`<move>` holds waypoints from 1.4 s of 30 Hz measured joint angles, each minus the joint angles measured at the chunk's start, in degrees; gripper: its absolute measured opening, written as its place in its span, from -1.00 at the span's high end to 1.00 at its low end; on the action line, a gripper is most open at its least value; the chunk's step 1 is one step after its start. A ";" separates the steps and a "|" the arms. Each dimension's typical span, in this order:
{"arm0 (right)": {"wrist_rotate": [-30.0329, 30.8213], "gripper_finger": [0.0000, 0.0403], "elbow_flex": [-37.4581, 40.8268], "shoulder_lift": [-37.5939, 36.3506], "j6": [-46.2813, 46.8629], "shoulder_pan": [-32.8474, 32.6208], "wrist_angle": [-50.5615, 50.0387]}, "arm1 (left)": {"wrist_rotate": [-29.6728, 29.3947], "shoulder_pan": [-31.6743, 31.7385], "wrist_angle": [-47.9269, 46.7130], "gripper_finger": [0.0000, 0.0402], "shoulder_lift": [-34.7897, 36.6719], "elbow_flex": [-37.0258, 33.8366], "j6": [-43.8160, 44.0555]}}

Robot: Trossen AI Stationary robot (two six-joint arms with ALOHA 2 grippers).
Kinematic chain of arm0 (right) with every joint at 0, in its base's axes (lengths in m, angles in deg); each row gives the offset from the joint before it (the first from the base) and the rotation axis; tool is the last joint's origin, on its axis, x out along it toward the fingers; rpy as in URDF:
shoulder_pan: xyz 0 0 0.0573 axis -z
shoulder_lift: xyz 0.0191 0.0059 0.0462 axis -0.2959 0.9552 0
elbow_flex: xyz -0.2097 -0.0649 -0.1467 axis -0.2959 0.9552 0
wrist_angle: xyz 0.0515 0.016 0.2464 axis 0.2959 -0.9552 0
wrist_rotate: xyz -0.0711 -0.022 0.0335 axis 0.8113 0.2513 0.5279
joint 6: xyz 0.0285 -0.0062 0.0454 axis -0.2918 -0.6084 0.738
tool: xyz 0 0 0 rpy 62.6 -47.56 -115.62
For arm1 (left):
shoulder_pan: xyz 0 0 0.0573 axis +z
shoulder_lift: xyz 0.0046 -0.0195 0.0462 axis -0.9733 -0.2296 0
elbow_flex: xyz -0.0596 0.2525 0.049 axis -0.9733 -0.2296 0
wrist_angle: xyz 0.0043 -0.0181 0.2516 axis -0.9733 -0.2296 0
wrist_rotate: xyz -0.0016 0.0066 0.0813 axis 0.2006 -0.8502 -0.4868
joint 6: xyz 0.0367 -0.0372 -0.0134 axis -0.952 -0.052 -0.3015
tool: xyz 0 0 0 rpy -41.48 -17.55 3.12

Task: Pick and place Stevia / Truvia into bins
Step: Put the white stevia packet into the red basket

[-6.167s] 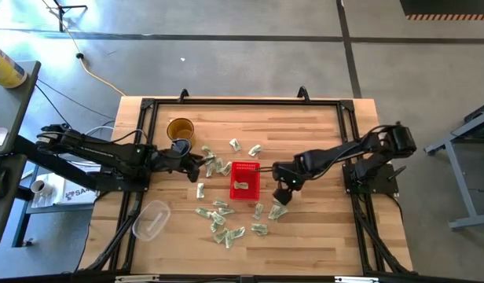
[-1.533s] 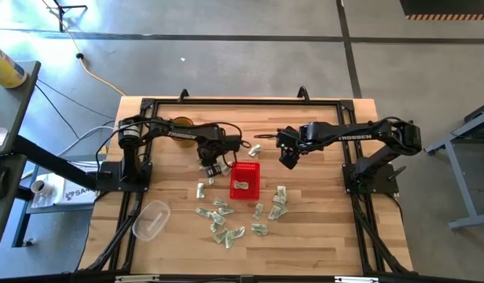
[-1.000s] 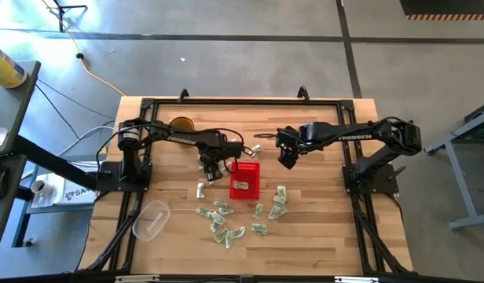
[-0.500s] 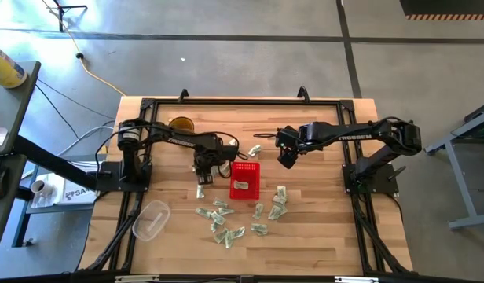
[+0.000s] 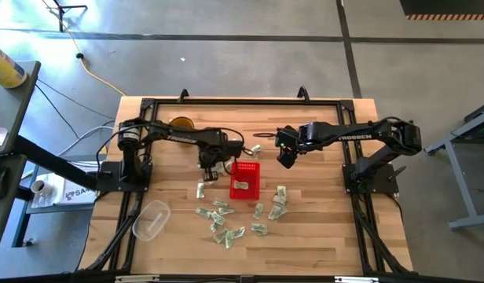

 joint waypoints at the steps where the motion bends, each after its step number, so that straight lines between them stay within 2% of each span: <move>1: 0.00 -0.17 0.00 0.00 0.12 0.02 0.00 | -0.08 0.00 0.08 0.72 0.00 0.71 -0.29; 8: 0.00 -0.17 0.00 0.00 0.26 0.01 -0.02 | -5.87 -0.02 0.39 0.08 0.00 5.11 -0.57; 14: 0.00 -0.17 0.00 0.00 0.15 0.02 -0.02 | -8.31 0.53 2.98 -0.23 0.00 6.19 -1.96; 19: 0.00 -0.17 0.00 0.00 0.07 0.00 -0.04 | -5.53 3.27 1.74 -0.25 -0.29 6.19 -2.70; 23: 0.00 -0.17 0.00 0.00 0.07 0.02 -0.04 | -5.94 6.10 -2.00 -0.18 -0.31 5.75 -7.09; 28: 0.00 -0.17 0.00 0.00 0.06 0.01 -0.04 | -6.98 7.98 -1.71 -0.17 -0.31 1.05 -14.80; 35: 0.43 -0.17 0.00 0.00 0.05 0.00 0.11 | -9.64 4.57 0.52 -0.29 -0.35 -6.43 -19.55; 39: 1.82 -0.17 -0.02 0.00 0.05 0.22 1.26 | -10.06 2.64 7.14 -0.34 -0.35 -7.54 -21.75; 42: 0.65 -0.17 -0.02 0.00 0.07 1.13 1.71 | -10.12 2.03 10.01 -0.35 -0.35 -7.53 -21.88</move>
